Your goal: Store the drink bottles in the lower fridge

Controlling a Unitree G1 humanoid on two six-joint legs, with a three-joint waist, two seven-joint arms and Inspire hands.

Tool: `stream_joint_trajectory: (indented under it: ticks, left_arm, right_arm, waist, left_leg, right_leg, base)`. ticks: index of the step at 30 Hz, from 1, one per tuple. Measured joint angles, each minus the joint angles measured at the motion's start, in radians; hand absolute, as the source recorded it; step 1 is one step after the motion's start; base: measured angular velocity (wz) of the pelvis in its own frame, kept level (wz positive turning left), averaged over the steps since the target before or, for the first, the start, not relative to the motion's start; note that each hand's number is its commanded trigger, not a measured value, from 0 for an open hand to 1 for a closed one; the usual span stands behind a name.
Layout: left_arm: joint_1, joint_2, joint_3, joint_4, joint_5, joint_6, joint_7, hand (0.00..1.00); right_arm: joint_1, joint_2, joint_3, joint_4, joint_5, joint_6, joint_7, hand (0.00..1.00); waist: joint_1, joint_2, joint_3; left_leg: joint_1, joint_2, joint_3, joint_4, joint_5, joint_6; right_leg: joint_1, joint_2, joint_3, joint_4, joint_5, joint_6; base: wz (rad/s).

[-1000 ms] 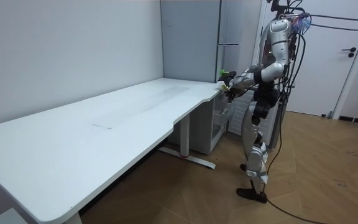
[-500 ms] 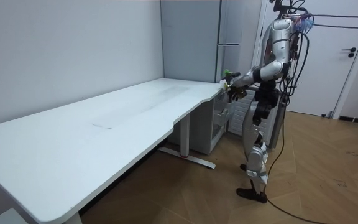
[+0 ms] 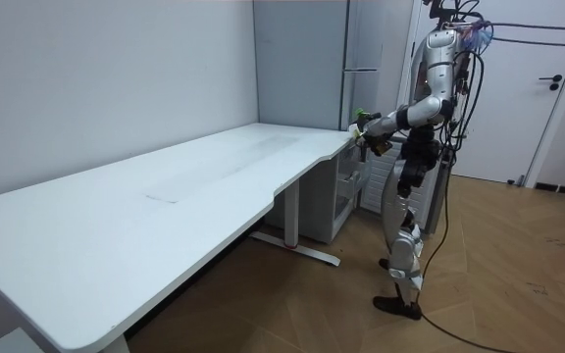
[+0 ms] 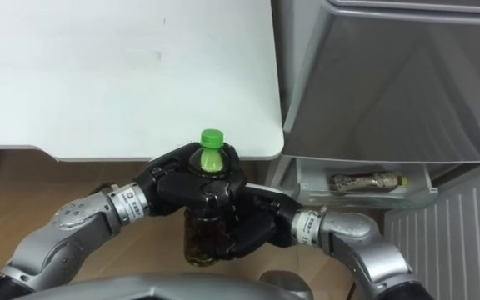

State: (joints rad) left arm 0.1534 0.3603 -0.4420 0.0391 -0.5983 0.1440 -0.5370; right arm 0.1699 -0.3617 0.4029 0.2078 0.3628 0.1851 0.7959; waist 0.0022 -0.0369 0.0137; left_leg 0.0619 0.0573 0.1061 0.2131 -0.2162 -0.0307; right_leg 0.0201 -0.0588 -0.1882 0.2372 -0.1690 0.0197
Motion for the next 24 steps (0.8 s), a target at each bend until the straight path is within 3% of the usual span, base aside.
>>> stream_joint_trajectory:
  ticks: [6,8,9,10,16,21,24]
  left_arm:
    - [-0.009,-0.006,0.000,-0.001,0.005,0.000,0.000,1.00]
    - [-0.009,-0.006,0.000,-0.001,0.014,0.000,0.000,0.51]
    - [-0.009,-0.006,0.000,-0.001,0.014,0.000,0.000,0.08]
    - [-0.009,-0.007,0.000,-0.001,0.014,0.000,0.000,0.00]
    - [-0.009,-0.008,-0.001,-0.007,0.024,-0.005,-0.001,0.00]
    - [-0.018,-0.020,0.008,-0.023,0.072,-0.039,0.000,0.00]
    - [-0.034,-0.022,0.013,-0.033,0.092,-0.041,0.000,0.00]
  right_arm:
    - [0.000,0.000,0.013,0.016,0.026,-0.024,-0.010,1.00]
    - [0.000,-0.001,0.018,0.016,0.027,-0.024,-0.013,1.00]
    - [0.000,-0.001,0.018,0.016,0.029,-0.024,-0.015,1.00]
    - [0.000,-0.001,0.018,0.016,0.030,-0.024,-0.016,1.00]
    - [0.000,-0.006,0.017,0.023,0.033,-0.032,-0.022,1.00]
    - [0.001,-0.002,0.037,0.035,0.082,-0.032,-0.023,1.00]
    - [0.001,0.003,0.040,0.042,0.092,-0.032,-0.022,1.00]
  waist:
    - [0.003,-0.009,0.0026]
    - [0.003,-0.009,0.0023]
    - [0.003,-0.010,0.0021]
    - [0.003,-0.010,0.0018]
    - [0.003,-0.010,0.0016]
    - [0.006,-0.010,0.0016]
    - [0.006,-0.010,0.0014]
  left_leg:
    - [0.001,0.000,0.007,0.000,0.000,0.000]
    - [0.001,0.000,0.008,0.000,0.000,0.000]
    - [0.002,0.000,0.009,0.000,0.000,0.000]
    - [0.002,0.000,0.009,0.001,0.000,0.000]
    - [0.002,0.000,0.009,0.004,0.000,0.000]
    - [0.002,0.001,0.009,0.008,0.000,0.000]
    - [0.000,0.001,0.009,0.007,-0.001,0.001]
  right_leg:
    - [-0.001,0.000,0.008,0.000,0.000,0.000]
    - [-0.001,0.000,0.008,0.000,0.000,0.000]
    - [-0.002,0.000,0.008,0.001,0.000,0.000]
    - [-0.002,0.001,0.009,0.001,0.000,0.000]
    - [-0.002,0.001,0.009,0.004,0.000,0.000]
    - [-0.003,0.001,0.010,0.005,0.000,0.000]
    - [-0.003,0.002,0.009,0.005,0.000,0.000]
  base:
    - [-0.01]
    - [0.00]
    - [0.00]
    - [0.00]
    - [0.00]
    - [0.00]
    - [0.00]
